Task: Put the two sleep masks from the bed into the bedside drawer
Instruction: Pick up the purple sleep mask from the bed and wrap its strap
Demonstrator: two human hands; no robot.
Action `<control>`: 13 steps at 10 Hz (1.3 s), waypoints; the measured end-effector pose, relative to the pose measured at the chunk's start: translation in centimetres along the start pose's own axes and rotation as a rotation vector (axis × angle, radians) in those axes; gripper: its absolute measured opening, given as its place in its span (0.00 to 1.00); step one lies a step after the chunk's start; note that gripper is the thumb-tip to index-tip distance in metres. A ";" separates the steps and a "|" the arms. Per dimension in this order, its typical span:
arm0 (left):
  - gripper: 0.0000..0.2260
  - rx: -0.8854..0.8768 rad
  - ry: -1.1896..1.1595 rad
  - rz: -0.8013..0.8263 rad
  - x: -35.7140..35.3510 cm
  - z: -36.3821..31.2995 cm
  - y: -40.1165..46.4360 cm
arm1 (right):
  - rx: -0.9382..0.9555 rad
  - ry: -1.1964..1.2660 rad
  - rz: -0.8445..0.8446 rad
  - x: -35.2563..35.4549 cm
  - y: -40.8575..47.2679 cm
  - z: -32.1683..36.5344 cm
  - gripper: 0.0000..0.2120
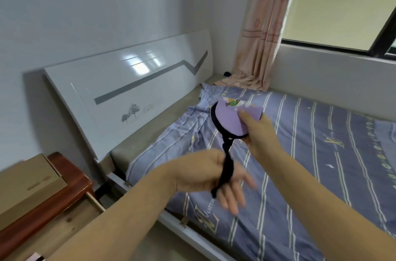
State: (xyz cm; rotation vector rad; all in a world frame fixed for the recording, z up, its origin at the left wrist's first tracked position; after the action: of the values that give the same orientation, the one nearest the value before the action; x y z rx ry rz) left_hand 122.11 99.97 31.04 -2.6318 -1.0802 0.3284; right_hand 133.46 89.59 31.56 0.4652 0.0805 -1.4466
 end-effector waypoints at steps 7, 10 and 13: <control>0.48 -0.431 0.481 -1.298 8.5 0.8 -2.3 | 0.064 -0.137 -0.037 -2.5 -2.8 -1.0 0.09; 0.10 -0.603 1.574 -0.912 3.1 -2.7 -3.4 | -0.160 -0.384 0.610 -3.2 -2.2 -0.8 0.15; 0.07 -0.820 1.587 -0.727 0.2 -2.9 -4.0 | 0.033 -0.689 1.072 -5.2 -3.9 3.1 0.10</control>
State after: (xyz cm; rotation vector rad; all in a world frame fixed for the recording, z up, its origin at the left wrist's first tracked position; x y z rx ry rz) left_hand 120.49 102.35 35.06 -1.6095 -1.3432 -2.2068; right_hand 128.26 93.16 35.11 -0.0246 -0.6562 -0.4788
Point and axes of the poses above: each hand's wrist, its own y-axis towards the middle knuckle, its own x-axis out of the back of the hand, z = x × y, the point moved 4 cm from there along y, towards the middle knuckle, and after that the axes turned 12 degrees about x, right-handed, at the moved point
